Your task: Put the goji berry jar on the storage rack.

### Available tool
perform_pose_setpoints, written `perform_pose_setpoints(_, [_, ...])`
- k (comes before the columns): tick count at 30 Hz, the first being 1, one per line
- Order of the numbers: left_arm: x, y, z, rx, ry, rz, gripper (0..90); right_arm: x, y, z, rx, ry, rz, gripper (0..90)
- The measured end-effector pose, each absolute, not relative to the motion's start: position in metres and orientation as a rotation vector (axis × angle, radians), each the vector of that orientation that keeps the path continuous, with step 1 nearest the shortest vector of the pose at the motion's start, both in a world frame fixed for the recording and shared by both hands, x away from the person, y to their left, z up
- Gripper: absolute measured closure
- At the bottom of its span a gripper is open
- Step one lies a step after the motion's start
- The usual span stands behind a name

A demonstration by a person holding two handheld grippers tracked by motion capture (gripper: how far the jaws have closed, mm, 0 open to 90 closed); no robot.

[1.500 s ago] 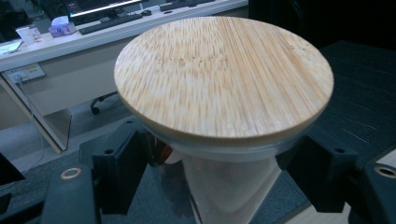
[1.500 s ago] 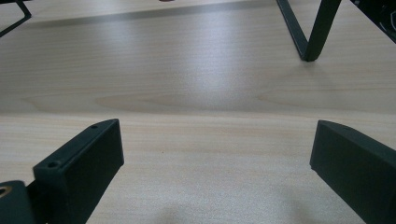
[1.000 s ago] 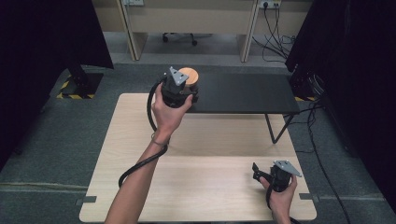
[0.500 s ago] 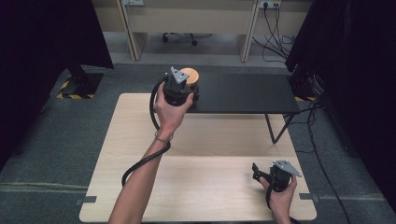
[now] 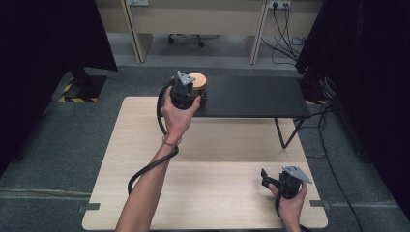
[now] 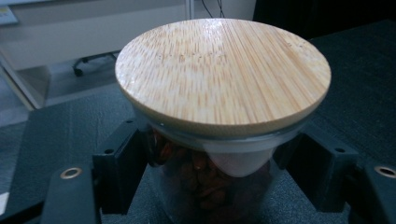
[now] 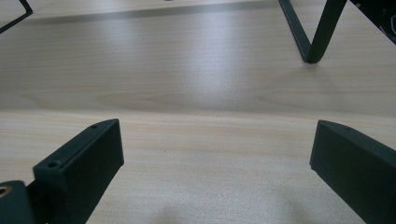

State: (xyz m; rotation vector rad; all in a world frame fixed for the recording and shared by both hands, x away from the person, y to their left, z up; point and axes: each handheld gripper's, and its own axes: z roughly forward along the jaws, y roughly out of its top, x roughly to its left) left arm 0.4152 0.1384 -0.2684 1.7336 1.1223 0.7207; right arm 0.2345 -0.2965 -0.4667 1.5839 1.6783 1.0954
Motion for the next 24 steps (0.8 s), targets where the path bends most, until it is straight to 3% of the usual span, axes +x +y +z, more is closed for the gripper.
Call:
perform_pose_setpoints(19, [0.414,0.144,-0.274,1.727,1.084,0.726,25.0,0.235,-0.297,-0.467,1.582,1.68,1.096,2.8])
perform_pose_setpoints(24, [0.399,0.143,-0.277,1.676,1.056,0.78,10.2,0.234,-0.297,-0.467,1.585,1.677,1.098,2.8])
